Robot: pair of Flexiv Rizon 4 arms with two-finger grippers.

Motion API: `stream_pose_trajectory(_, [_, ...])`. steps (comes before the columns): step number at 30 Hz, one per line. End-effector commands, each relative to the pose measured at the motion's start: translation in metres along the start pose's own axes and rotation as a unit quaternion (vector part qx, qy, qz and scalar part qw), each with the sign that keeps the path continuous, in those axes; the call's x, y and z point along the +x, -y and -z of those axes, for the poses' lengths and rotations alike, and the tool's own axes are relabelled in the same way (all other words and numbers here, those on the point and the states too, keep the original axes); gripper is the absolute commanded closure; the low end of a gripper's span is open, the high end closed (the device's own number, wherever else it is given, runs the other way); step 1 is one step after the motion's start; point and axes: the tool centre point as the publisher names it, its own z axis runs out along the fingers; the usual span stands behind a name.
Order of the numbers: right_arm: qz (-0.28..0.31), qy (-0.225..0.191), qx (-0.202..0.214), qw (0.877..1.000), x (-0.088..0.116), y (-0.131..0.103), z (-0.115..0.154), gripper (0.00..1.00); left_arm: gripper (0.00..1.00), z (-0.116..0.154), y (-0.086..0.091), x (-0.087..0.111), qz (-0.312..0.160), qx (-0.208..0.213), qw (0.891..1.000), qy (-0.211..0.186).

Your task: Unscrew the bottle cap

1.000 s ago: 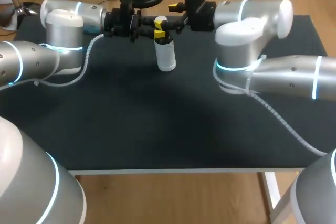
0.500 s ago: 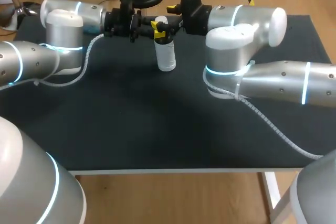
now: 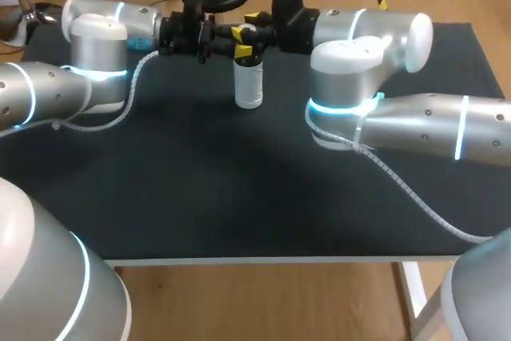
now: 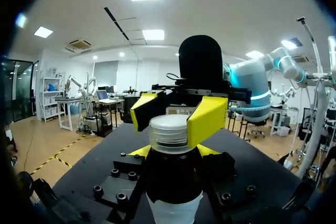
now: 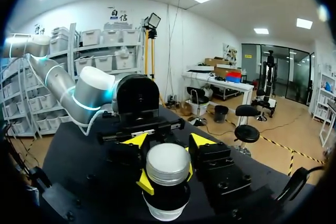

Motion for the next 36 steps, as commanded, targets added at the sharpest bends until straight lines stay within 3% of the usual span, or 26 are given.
stream_pose_trajectory(1, [-0.002,-0.001,-0.002,1.0,-0.0056,0.0019,-0.0007,0.88,1.0,0.0011,0.0001,0.0016,0.0,0.0,1.0,-0.003])
stream_pose_trajectory(3, [-0.003,-0.005,-0.004,1.0,-0.0054,0.0024,-0.0009,0.87,1.0,0.0011,0.0001,0.0016,0.0,0.0,1.0,-0.003])
stream_pose_trajectory(5, [-0.003,-0.009,-0.005,1.0,-0.0048,0.0029,-0.0011,1.0,1.0,0.0011,0.0001,0.0016,0.0,0.0,1.0,-0.003])
stream_pose_trajectory(13, [-0.004,-0.031,-0.013,0.999,-0.0038,0.0042,-0.0011,1.0,1.0,0.0011,0.0001,0.0016,0.0,0.0,1.0,-0.003])
stream_pose_trajectory(20, [0.007,-0.108,-0.038,0.993,-0.0054,0.0072,-0.0007,1.0,1.0,0.0011,0.0001,0.0016,0.0,0.0,1.0,-0.003])
stream_pose_trajectory(31, [0.024,-0.239,-0.086,0.967,-0.0082,0.0068,0.0025,1.0,1.0,0.0011,0.0001,0.0016,0.0,0.0,1.0,-0.003])
stream_pose_trajectory(36, [0.037,-0.318,-0.113,0.941,-0.0051,0.005,0.0022,1.0,1.0,0.0011,0.0001,0.0016,0.0,0.0,1.0,-0.003])
